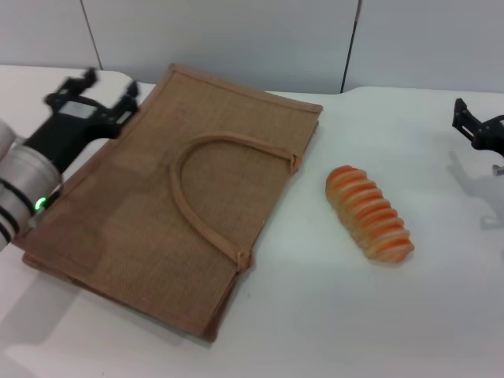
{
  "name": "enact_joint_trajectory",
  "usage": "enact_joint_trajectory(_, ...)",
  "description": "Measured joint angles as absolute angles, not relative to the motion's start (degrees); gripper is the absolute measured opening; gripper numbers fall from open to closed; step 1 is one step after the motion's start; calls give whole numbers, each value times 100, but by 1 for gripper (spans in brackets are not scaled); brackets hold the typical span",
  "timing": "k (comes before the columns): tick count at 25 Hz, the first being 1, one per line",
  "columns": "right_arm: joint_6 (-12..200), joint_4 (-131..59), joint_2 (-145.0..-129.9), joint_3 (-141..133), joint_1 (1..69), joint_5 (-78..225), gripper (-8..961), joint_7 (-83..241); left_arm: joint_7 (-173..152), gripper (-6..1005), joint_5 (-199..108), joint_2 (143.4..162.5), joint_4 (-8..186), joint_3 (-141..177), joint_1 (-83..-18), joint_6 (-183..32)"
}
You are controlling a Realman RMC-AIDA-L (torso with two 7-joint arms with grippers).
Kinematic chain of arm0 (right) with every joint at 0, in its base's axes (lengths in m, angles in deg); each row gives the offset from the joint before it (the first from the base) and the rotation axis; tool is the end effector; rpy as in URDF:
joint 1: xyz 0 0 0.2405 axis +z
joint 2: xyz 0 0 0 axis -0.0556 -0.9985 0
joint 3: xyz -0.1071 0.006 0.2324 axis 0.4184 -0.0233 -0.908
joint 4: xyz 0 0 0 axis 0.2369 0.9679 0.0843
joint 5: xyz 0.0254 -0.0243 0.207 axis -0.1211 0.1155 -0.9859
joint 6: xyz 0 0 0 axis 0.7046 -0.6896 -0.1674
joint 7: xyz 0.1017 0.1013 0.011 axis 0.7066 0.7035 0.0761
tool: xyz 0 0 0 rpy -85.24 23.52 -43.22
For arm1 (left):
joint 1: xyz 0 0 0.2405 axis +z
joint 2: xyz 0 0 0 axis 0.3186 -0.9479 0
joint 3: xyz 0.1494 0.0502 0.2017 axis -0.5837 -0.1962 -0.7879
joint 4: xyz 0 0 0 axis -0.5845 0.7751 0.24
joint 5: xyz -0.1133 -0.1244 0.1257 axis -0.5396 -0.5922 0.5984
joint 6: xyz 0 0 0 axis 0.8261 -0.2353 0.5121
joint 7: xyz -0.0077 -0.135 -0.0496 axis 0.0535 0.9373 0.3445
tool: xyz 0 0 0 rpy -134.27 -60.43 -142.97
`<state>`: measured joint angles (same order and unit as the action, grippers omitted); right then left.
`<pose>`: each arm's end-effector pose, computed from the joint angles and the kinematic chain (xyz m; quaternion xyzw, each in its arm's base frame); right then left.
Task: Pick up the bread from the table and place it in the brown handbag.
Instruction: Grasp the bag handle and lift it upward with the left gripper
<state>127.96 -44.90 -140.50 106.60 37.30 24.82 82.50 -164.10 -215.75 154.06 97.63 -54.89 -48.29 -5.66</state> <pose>0.3147 0.3995 -0.0158 -0.7539 0.2470 0.1882 0.5789 -0.3082 0.3725 0.0075 -0.7648 -0.2054 -0.3145 0.5235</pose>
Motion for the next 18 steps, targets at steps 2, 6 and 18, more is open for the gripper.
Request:
enact_joint_trajectory(2,12709,-4504,-14040,10660,3745,2485,863,8249,-15935,722,-21050,15342,9929,-5489,-4858,-657)
enact_joint_trajectory(6,12666,-4505,-14038,10660,3749,2499,865,8247,-14703,721,-19944,15171,10512,-5487,-4841,-971)
enact_joint_trajectory(18,12493,-4532,-14035,10660,3796,2492,863,8247,-10502,713,-15474,14856,12491,-4817,-4779,-1977)
